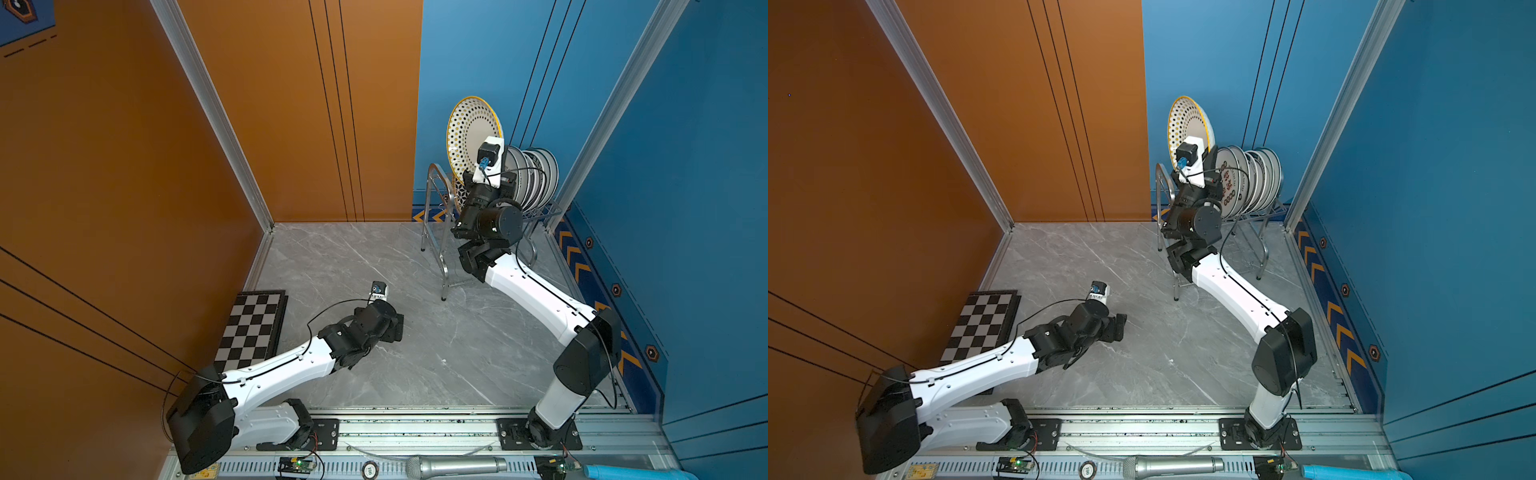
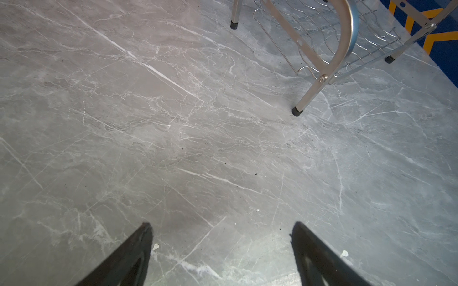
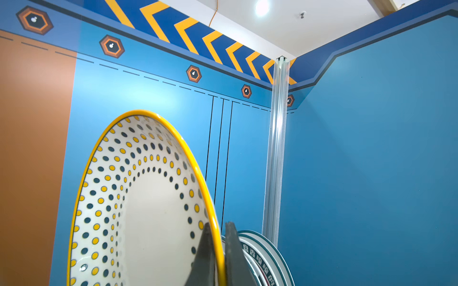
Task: Unload the plates from the dish rack
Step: Pick up the plate from the dish rack, then place a plate at the top-left of the table.
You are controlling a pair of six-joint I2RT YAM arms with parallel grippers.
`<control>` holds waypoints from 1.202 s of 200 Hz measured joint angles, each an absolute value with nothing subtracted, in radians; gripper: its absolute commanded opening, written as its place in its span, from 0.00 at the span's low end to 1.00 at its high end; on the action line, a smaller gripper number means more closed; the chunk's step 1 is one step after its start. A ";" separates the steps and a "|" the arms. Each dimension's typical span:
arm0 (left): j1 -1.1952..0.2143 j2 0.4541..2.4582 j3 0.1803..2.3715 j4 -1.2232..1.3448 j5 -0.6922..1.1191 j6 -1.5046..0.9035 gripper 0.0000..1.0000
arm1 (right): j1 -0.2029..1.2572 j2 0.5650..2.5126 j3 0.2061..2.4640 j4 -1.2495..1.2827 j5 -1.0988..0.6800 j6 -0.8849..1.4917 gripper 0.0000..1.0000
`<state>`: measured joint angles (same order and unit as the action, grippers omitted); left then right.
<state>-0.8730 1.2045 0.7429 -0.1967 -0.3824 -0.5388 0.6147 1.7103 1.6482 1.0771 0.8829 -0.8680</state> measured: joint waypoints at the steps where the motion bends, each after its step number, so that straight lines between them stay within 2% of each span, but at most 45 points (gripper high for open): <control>1: -0.873 1.205 0.743 -0.197 -0.382 -0.539 0.89 | 0.615 1.709 1.648 1.079 0.883 -0.868 0.00; 103: -0.881 1.205 0.743 -0.165 -0.385 -0.539 0.89 | 0.635 1.662 1.576 1.106 0.894 -0.852 0.00; 240: -0.885 1.195 0.742 -0.133 -0.394 -0.537 0.89 | 0.727 1.534 1.486 0.834 0.890 -0.593 0.00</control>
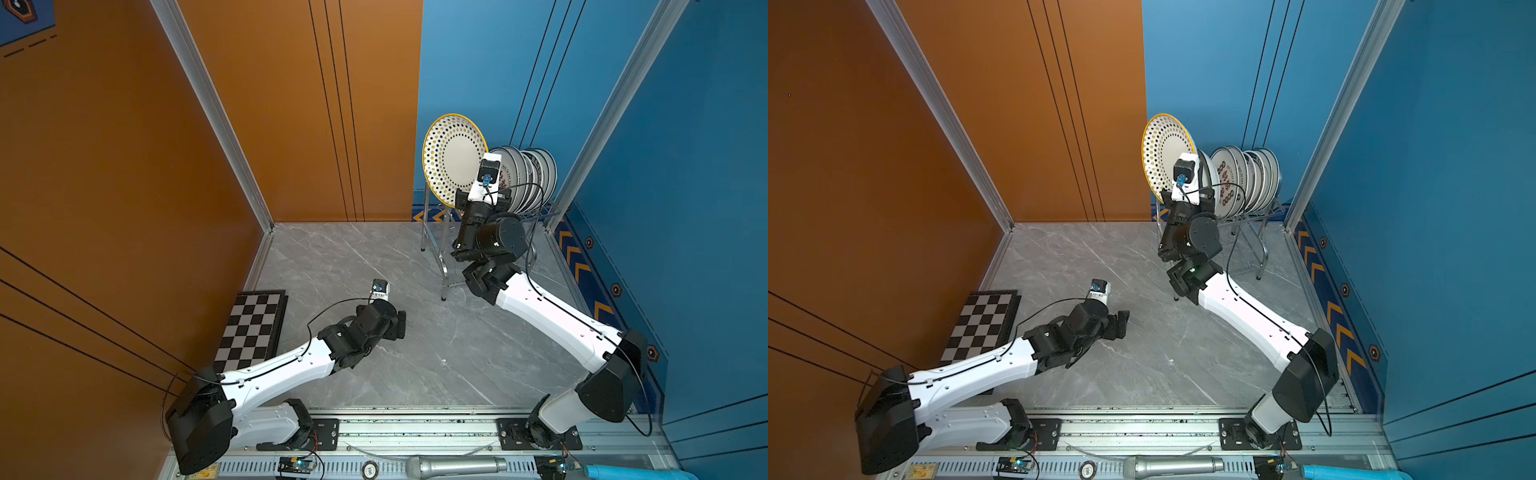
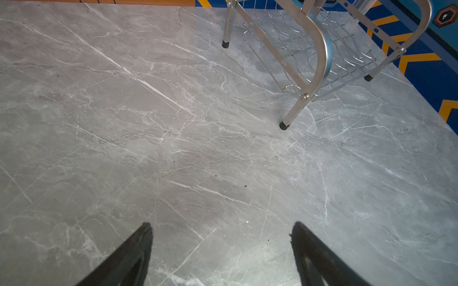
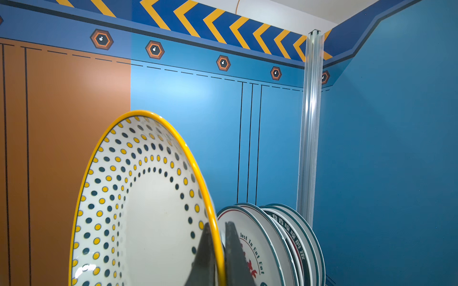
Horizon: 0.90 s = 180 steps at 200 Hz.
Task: Unload the plates from the dish rack
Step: Place a plate at the top-left of the table.
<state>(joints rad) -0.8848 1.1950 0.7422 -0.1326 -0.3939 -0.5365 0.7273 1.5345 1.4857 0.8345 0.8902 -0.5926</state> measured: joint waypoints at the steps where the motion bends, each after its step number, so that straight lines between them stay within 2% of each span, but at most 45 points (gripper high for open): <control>1: -0.885 1.195 0.742 -0.132 -0.394 -0.535 0.89 | 0.727 1.531 1.485 0.829 0.890 -0.587 0.00; 132: -0.849 1.073 0.719 -0.067 -0.437 -0.487 0.89 | 0.725 1.344 1.341 0.430 0.778 -0.093 0.00; 180: -0.786 0.990 0.623 0.035 -0.370 -0.505 0.89 | 0.724 1.247 1.296 0.264 0.748 0.042 0.00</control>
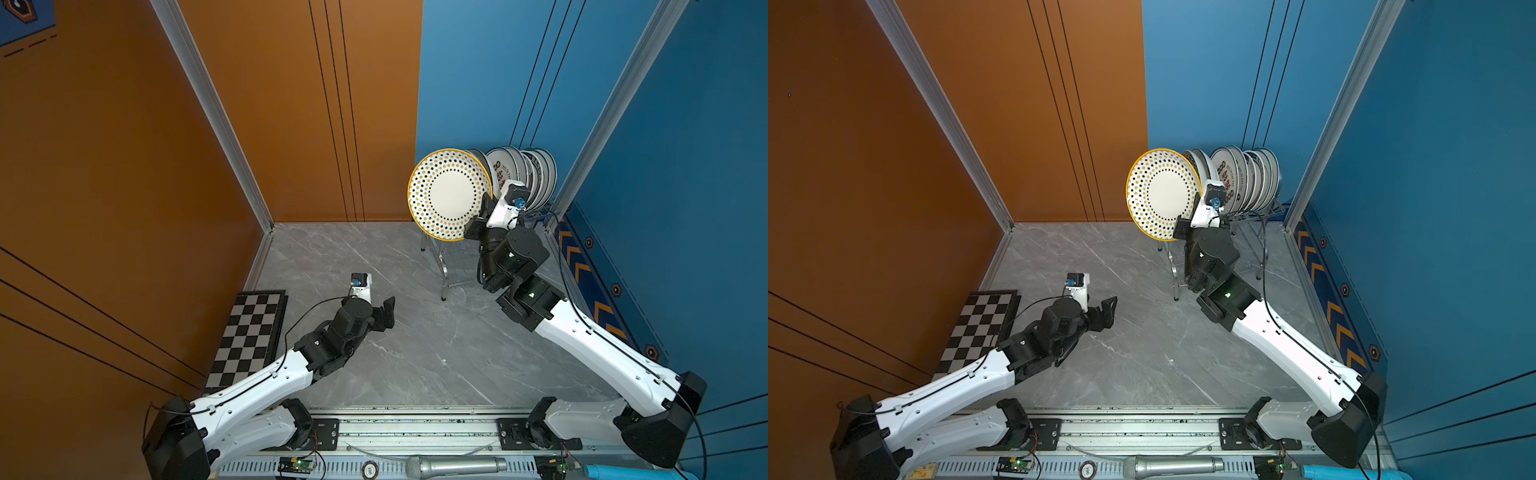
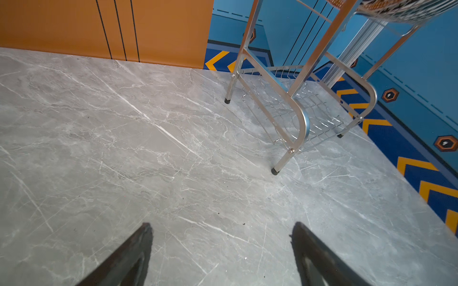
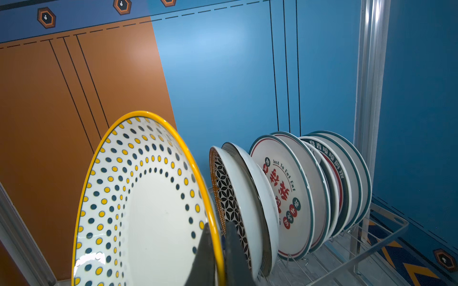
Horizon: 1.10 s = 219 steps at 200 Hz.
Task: Unload the plates from the dish rack
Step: Place a plate at the top-left of the table.
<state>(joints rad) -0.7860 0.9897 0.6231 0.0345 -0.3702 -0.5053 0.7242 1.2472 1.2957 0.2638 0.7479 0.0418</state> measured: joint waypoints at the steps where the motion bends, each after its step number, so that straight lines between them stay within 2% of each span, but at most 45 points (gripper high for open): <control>1: -0.785 0.989 0.621 0.037 -0.369 -0.506 0.89 | 0.724 1.246 1.296 0.261 0.747 0.044 0.00; 45: -0.770 0.980 0.587 0.097 -0.304 -0.539 0.89 | 0.714 1.180 1.297 0.103 0.703 0.152 0.00; 104: -0.770 0.973 0.536 0.146 -0.247 -0.599 0.89 | 0.620 1.140 1.266 -0.180 0.529 0.357 0.00; 168: -0.770 0.942 0.494 0.181 -0.198 -0.649 0.88 | 0.574 0.955 1.063 -0.308 0.398 0.512 0.00; 219: -0.772 0.947 0.490 0.219 -0.134 -0.677 0.88 | 0.553 0.929 0.999 -0.360 0.297 0.586 0.00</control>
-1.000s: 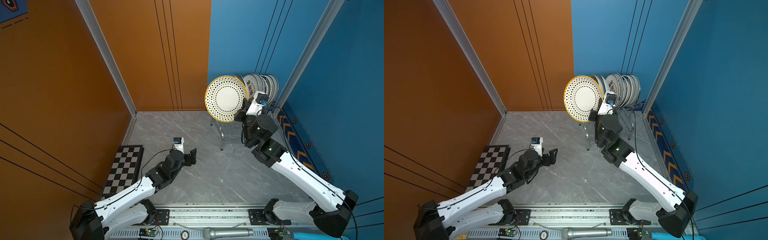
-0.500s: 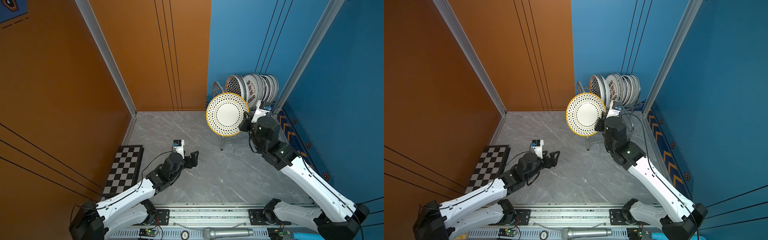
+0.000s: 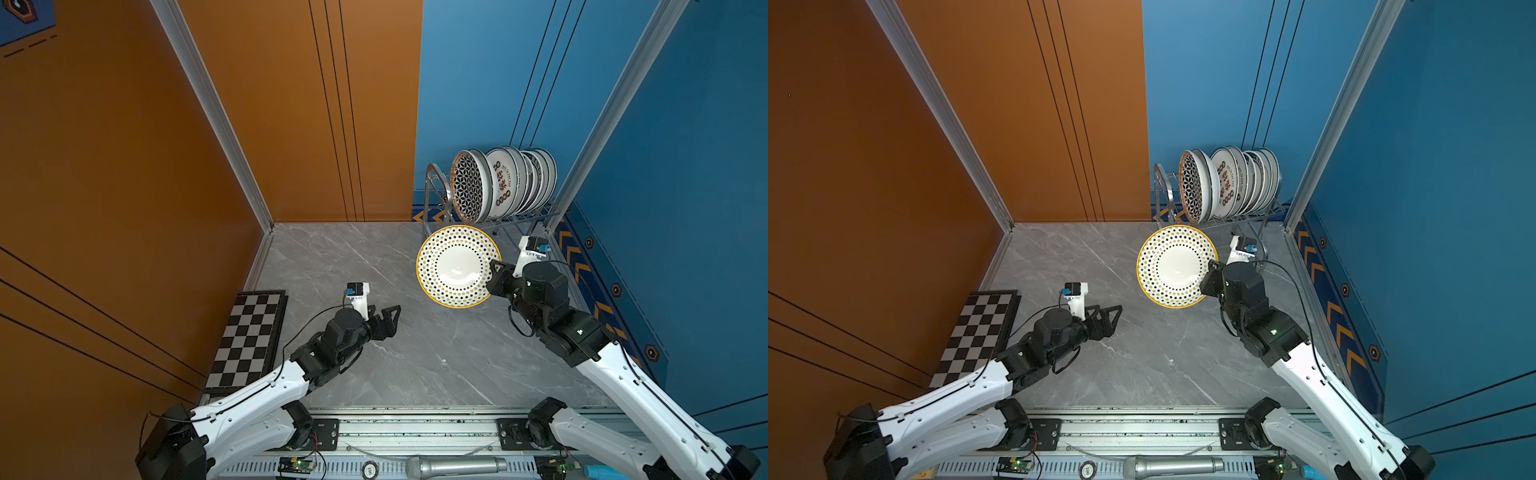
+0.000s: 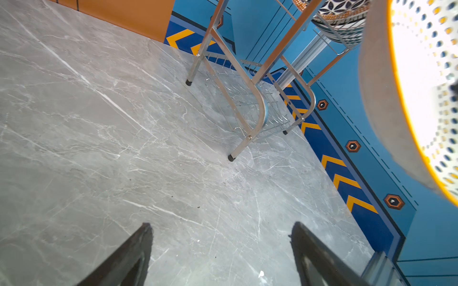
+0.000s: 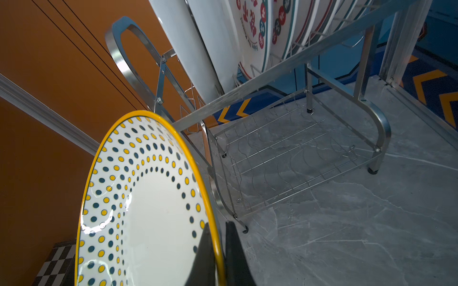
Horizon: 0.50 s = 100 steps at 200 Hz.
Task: Unload the plates from the dish rack
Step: Place a plate at the top-left of the table.
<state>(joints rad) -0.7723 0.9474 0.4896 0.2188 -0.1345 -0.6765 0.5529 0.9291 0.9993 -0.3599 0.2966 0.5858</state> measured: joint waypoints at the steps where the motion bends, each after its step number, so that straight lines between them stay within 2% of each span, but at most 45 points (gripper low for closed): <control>1: -0.772 0.947 0.490 0.220 -0.133 -0.677 0.88 | 0.553 0.929 0.996 -0.360 0.293 0.588 0.00; 100: -0.751 0.948 0.392 0.324 -0.004 -0.769 0.89 | 0.529 0.916 0.806 -0.366 0.168 0.678 0.00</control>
<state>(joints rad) -0.7506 0.9482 0.3920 0.3241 -0.0036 -0.7692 0.5289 0.9157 0.8062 -0.3660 0.1677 0.6785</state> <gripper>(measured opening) 0.891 0.058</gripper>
